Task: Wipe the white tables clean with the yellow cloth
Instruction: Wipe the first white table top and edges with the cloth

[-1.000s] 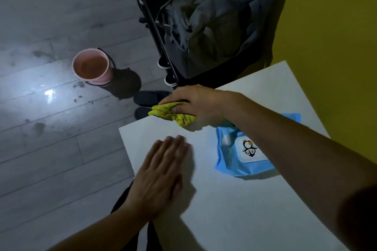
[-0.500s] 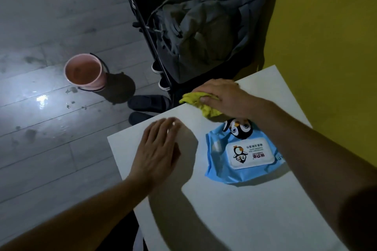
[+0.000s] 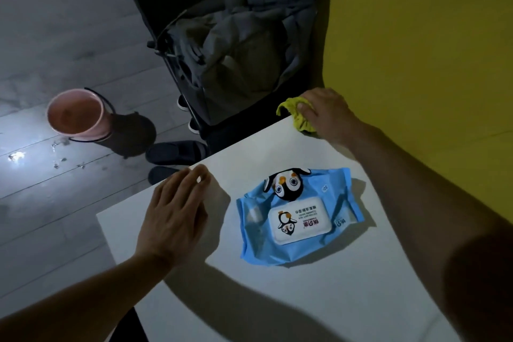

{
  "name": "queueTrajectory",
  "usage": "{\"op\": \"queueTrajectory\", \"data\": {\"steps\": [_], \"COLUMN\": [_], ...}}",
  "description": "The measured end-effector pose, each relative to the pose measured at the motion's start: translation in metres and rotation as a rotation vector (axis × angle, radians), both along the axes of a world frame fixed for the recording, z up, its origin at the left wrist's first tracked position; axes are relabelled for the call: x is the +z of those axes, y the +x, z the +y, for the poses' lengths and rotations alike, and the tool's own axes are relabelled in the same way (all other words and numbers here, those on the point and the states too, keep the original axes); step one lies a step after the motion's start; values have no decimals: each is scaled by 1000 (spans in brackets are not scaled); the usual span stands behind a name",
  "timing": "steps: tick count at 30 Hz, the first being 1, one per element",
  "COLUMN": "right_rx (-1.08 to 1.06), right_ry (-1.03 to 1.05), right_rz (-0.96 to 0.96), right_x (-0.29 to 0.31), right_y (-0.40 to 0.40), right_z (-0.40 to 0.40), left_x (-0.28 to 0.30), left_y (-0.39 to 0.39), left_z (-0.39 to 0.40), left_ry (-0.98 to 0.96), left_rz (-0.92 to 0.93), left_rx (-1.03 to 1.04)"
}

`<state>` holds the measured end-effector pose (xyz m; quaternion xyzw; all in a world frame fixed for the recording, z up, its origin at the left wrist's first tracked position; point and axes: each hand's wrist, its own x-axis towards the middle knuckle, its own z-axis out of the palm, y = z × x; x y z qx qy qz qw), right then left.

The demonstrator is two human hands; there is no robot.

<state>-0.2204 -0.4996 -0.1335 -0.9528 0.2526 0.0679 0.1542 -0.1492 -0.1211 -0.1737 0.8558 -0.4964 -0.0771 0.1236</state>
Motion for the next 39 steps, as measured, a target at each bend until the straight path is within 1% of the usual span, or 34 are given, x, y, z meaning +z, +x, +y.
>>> {"op": "queueTrajectory", "data": {"steps": [2,6,9,11,14,16,18,20,24,27,32,35,39], "right_rx": [38,287,336,260,-63,-237,-398,-491,-549,-600,-676,-651,-602], "right_ry": [-5,61,85,68,23,67,146,171,210,209,149,168,215], "right_rz": [-17,-25,-67,-102,-137,-170,-204,-228,-291,-295,-178,-178,-236], "right_x": [-3,-10,-9,-5,-2,-3,-10,-16,-22,-24,-24,-21,-23], "right_y": [7,27,28,17,-6,-15,-13,-11,-29,-71,-156,-144,-83], "right_z": [33,120,133,104,34,1,-10,-9,-3,5,18,14,8], "left_x": [1,2,2,3,4,3,4,4,2,4,2,0,-5], "left_y": [0,1,1,3,1,0,0,0,0,1,-3,-3,-4], "left_z": [0,0,1,0,-2,-2,-3,-3,-2,-2,-2,-3,-1], "left_ry": [12,51,81,94,95,91,94,102,102,93,15,-14,-18], "left_rz": [6,16,25,37,67,83,90,89,67,63,5,-10,-26], "left_rx": [1,4,14,11,25,47,51,42,35,25,28,22,13]}}
